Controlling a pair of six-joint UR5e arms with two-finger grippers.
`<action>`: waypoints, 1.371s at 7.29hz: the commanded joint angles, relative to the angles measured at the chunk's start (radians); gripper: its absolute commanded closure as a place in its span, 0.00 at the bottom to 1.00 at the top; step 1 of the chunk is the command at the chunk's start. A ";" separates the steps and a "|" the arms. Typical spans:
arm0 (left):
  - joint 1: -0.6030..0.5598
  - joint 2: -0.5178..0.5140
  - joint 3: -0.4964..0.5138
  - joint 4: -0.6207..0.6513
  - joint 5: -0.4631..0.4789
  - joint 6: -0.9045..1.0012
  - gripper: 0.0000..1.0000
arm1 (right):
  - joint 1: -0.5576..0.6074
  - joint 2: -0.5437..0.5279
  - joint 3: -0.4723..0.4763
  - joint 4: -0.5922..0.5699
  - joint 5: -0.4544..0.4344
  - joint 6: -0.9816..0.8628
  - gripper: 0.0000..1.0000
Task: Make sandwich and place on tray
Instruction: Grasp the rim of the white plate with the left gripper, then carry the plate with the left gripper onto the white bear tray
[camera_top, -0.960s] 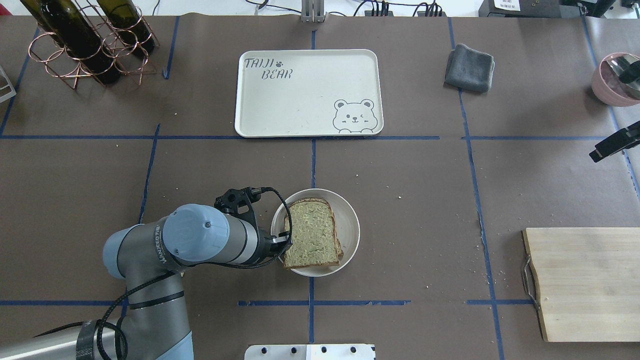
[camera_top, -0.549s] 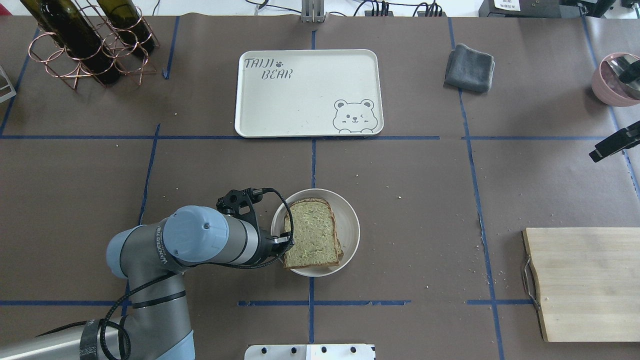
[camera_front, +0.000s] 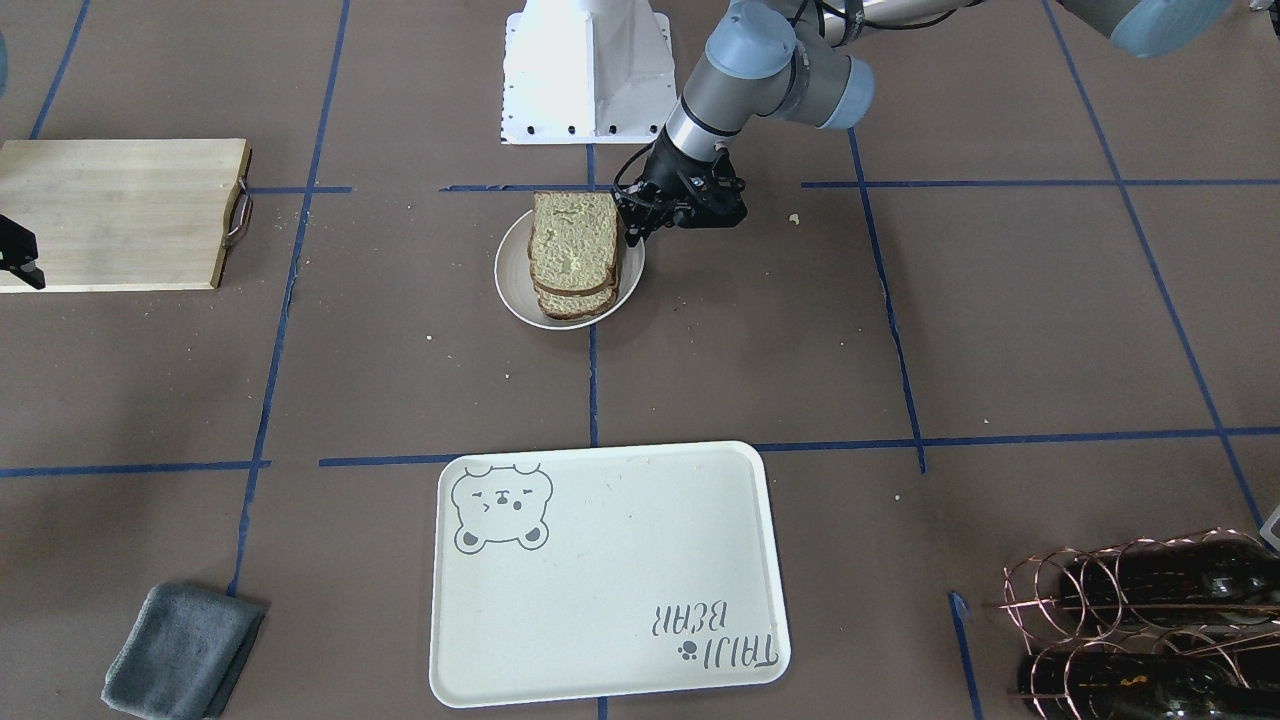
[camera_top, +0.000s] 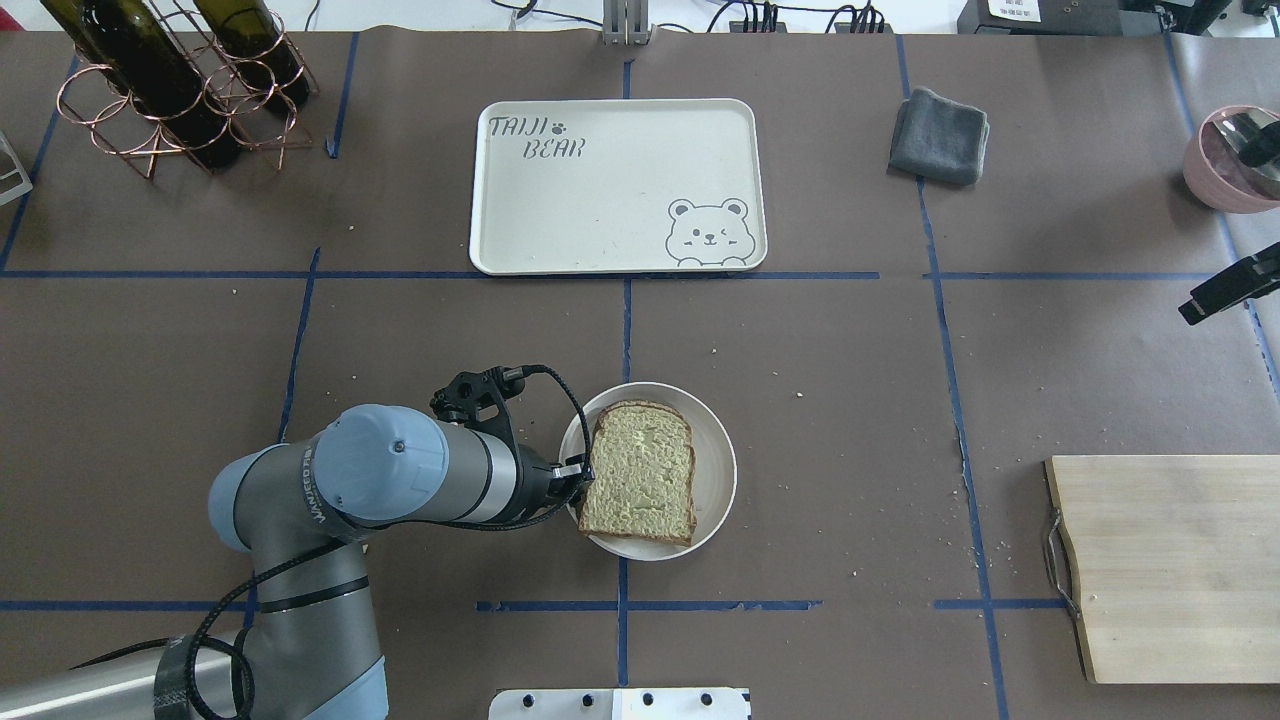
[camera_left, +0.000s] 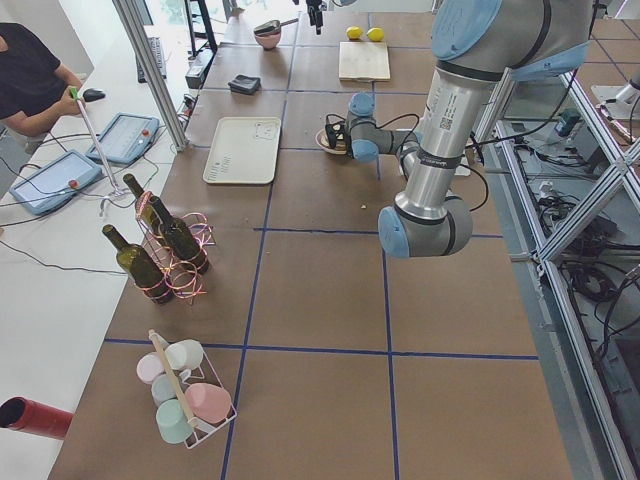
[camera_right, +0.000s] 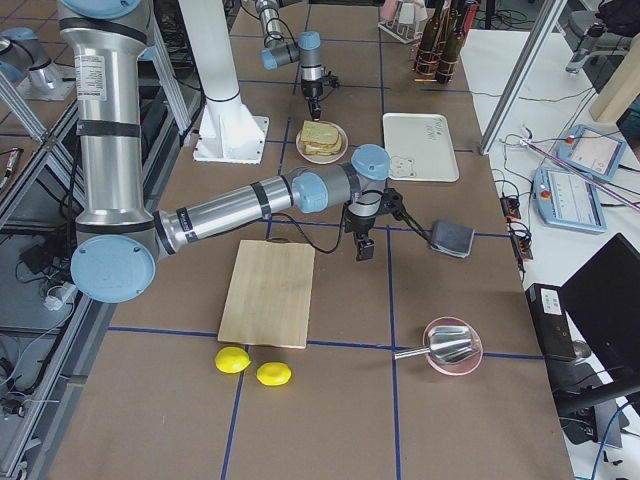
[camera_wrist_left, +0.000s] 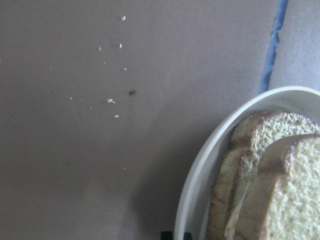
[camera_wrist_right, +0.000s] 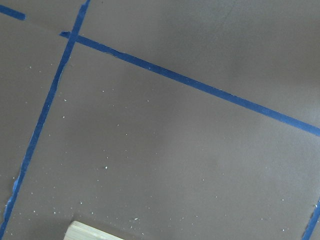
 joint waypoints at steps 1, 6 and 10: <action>-0.100 -0.037 0.002 -0.017 -0.002 -0.138 1.00 | 0.000 -0.004 0.003 0.001 0.000 0.000 0.00; -0.331 -0.305 0.487 -0.101 -0.075 -0.254 1.00 | 0.000 -0.032 0.009 0.003 0.006 0.000 0.00; -0.343 -0.393 0.701 -0.264 -0.094 -0.243 1.00 | 0.000 -0.046 0.023 0.003 0.008 0.005 0.00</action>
